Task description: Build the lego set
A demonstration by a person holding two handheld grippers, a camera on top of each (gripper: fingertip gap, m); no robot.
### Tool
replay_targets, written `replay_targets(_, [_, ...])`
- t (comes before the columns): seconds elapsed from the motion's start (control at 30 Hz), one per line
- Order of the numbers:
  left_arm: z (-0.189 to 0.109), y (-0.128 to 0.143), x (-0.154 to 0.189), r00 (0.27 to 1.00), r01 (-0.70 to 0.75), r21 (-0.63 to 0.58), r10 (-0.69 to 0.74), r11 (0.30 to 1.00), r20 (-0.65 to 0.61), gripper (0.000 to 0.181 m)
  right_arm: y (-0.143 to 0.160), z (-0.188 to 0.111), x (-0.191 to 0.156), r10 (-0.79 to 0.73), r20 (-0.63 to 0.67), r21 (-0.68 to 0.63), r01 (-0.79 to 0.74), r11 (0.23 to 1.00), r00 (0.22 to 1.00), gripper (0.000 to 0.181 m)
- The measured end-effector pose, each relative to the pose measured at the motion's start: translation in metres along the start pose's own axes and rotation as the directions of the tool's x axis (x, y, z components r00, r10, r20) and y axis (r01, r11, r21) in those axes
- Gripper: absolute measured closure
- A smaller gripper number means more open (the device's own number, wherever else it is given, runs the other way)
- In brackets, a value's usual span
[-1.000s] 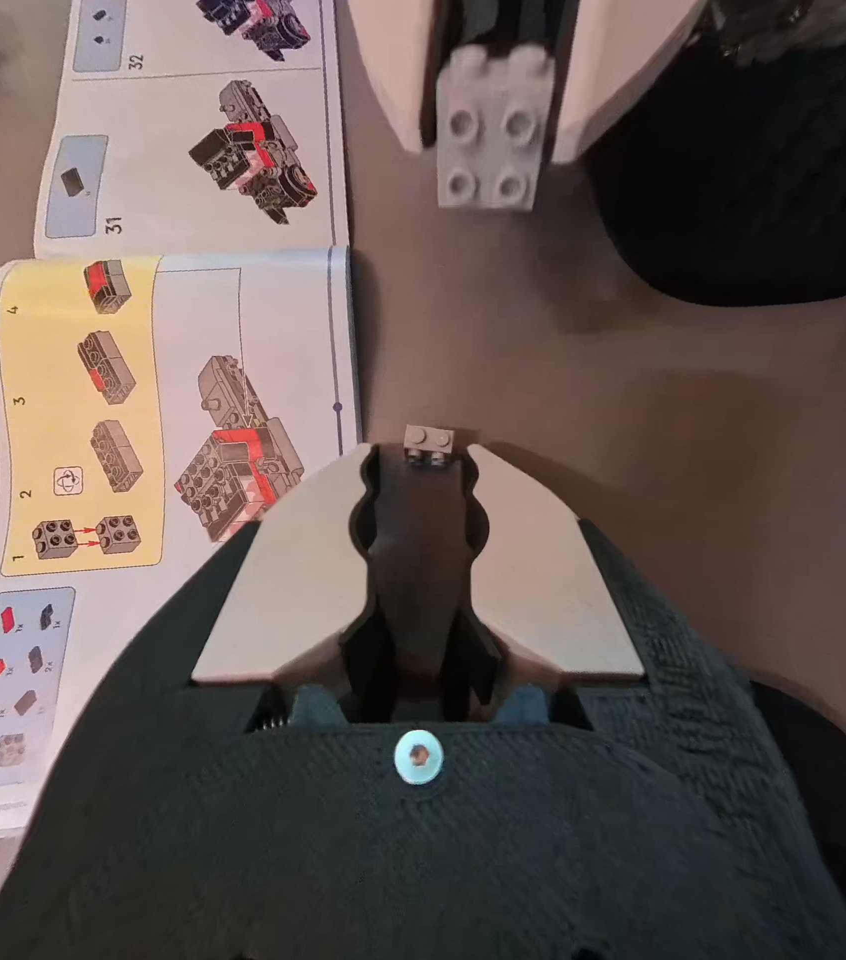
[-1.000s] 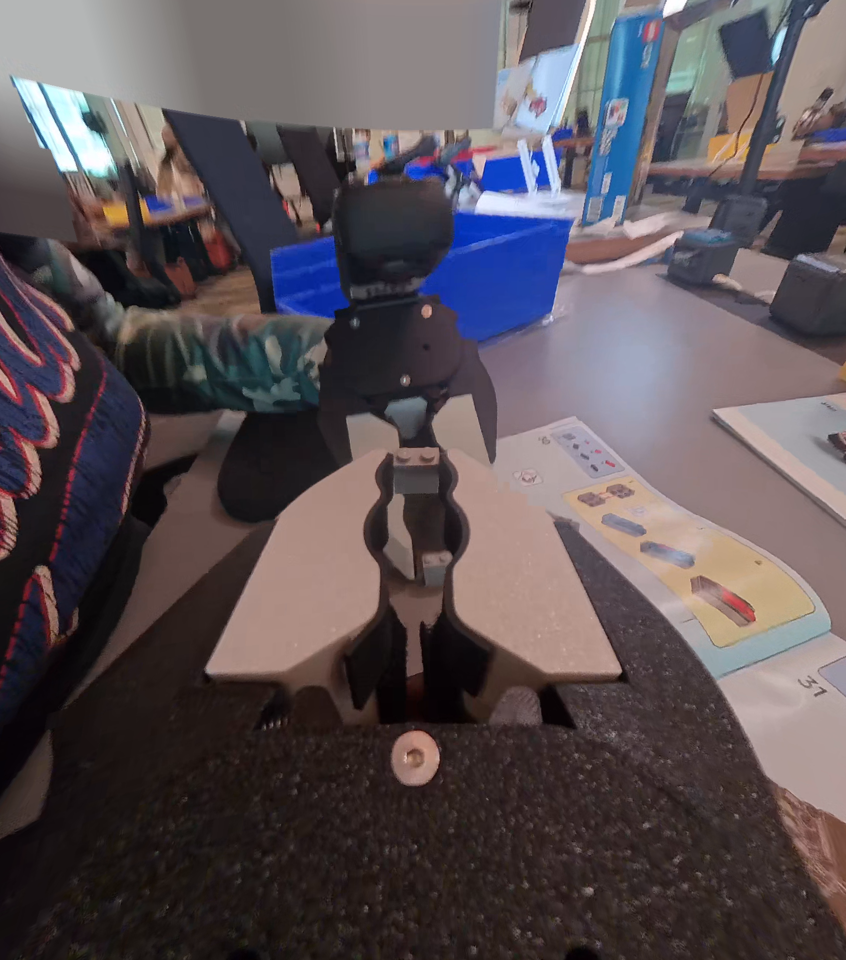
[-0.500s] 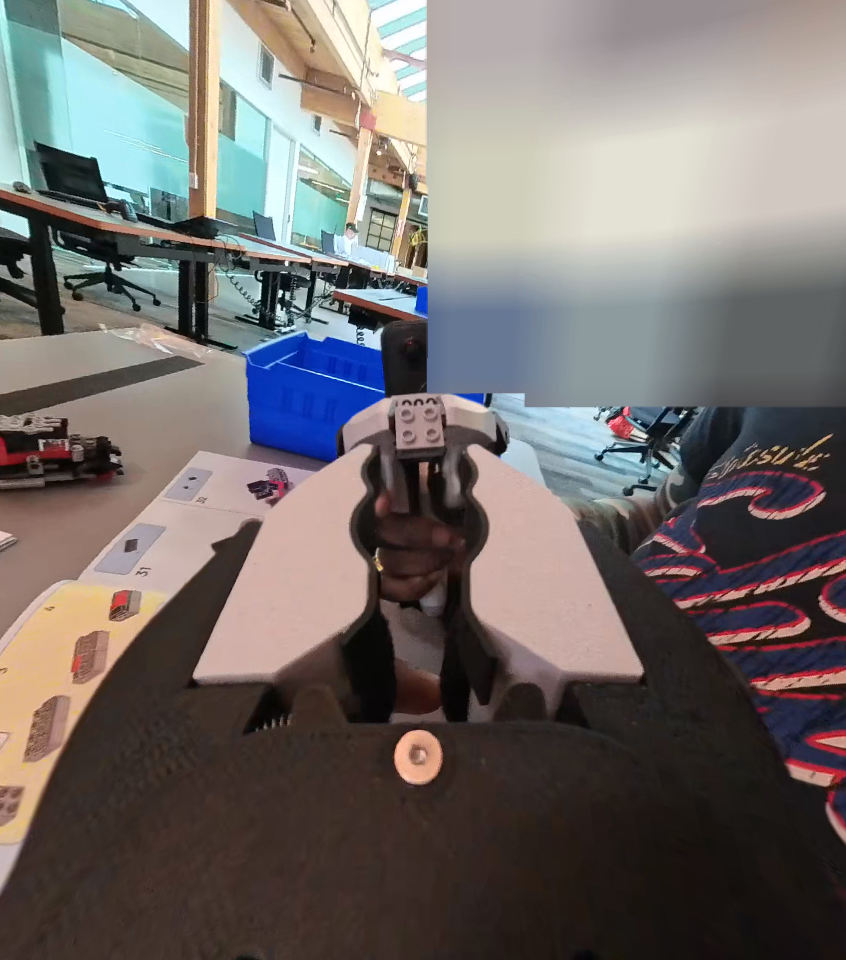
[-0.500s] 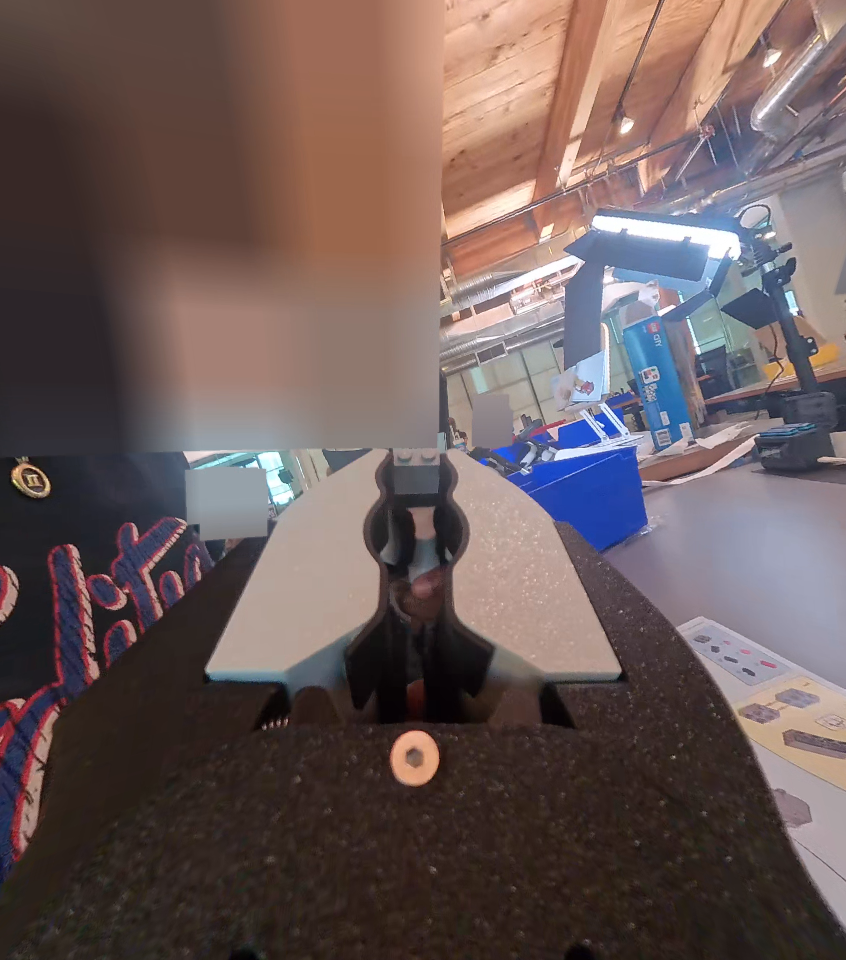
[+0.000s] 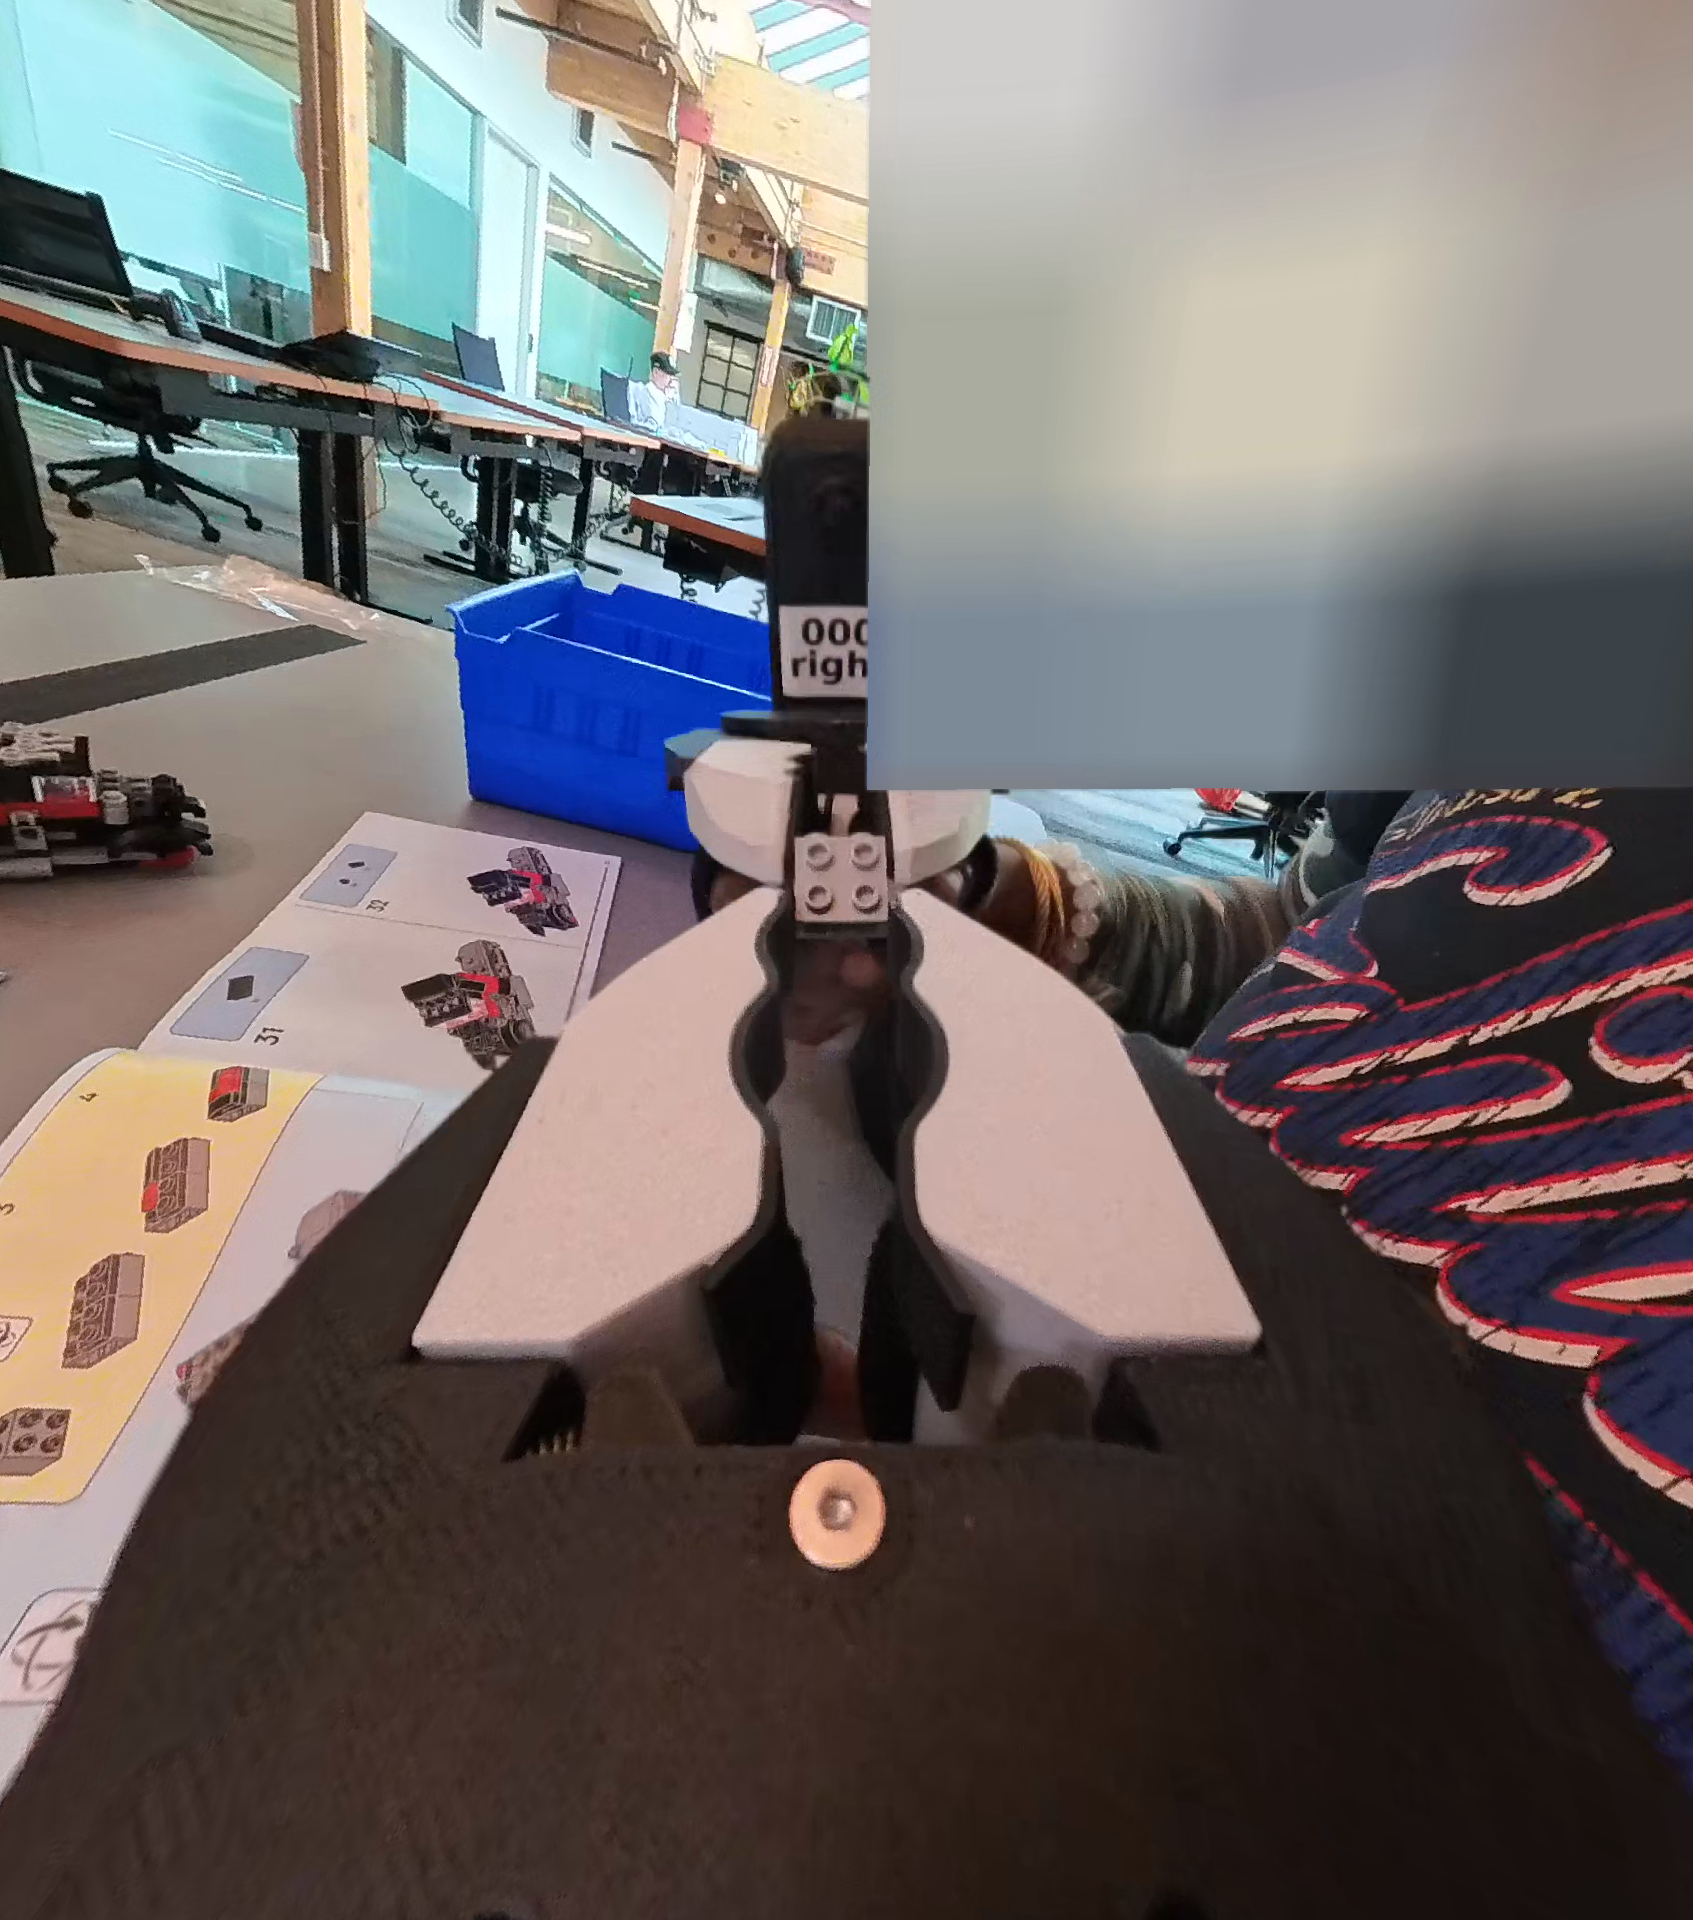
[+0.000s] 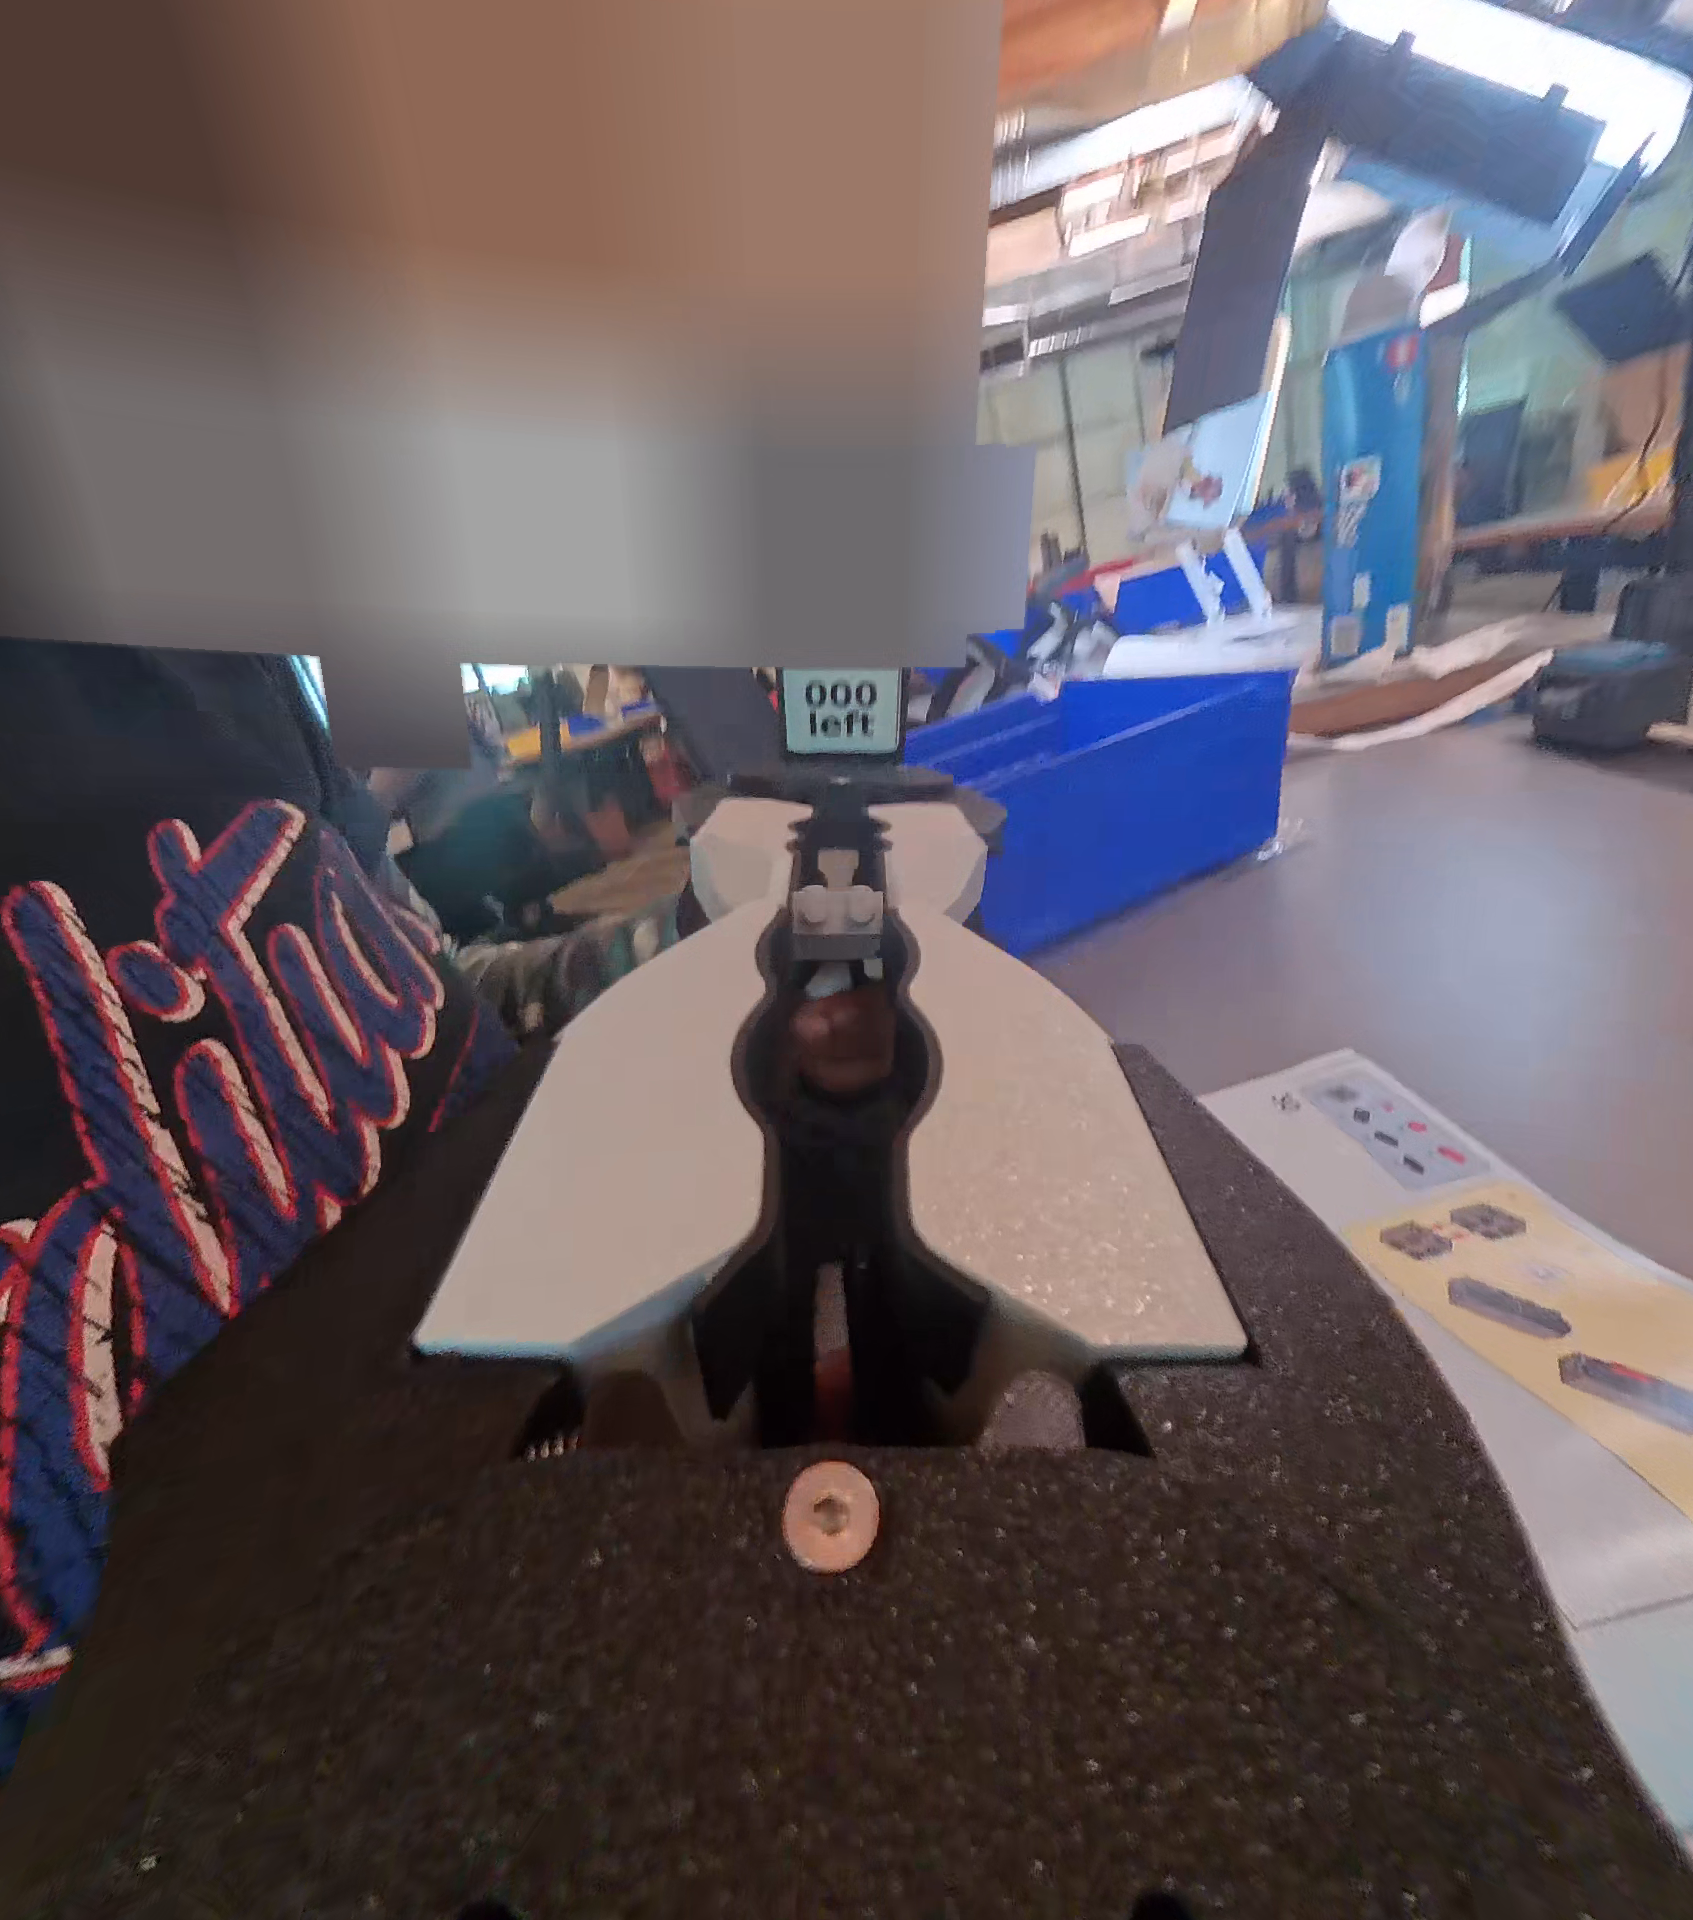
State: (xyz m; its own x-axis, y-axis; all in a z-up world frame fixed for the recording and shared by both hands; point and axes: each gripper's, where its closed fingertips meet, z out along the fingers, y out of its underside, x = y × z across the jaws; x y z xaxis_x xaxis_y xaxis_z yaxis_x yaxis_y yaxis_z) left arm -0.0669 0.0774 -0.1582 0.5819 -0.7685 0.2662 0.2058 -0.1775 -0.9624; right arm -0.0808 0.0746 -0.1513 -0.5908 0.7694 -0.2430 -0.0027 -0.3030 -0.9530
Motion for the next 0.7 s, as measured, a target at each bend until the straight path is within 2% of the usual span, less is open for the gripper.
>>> replay_targets(0.17, [-0.003, 0.009, -0.001, 1.000, -0.006, -0.054, 0.006, 0.999, -0.012, 0.165, 0.010, 0.000, 0.002, -0.061, -0.001, -0.133, 0.060, 0.989, 0.998, 0.165])
replay_targets(0.43, [-0.007, 0.019, -0.010, 1.000, 0.002, -0.114, -0.002, 0.994, 0.004, 0.165, 0.022, 0.001, 0.009, -0.065, -0.037, -0.227, 0.055, 0.972, 0.997, 0.165])
replay_targets(0.5, [-0.012, 0.029, -0.019, 0.998, -0.022, -0.193, 0.034, 0.981, 0.059, 0.161, 0.027, -0.002, 0.018, -0.079, -0.084, -0.269, 0.053, 0.962, 0.993, 0.165])
replay_targets(0.57, [-0.023, 0.041, -0.034, 0.983, -0.066, -0.303, 0.113, 0.951, 0.141, 0.149, 0.034, -0.009, 0.029, -0.103, -0.143, -0.338, 0.049, 0.940, 0.984, 0.165])
replay_targets(0.7, [-0.044, 0.060, -0.047, 0.968, -0.080, -0.440, 0.174, 0.894, 0.178, 0.136, 0.057, -0.020, 0.042, -0.194, -0.199, -0.538, 0.058, 0.841, 0.961, 0.165])
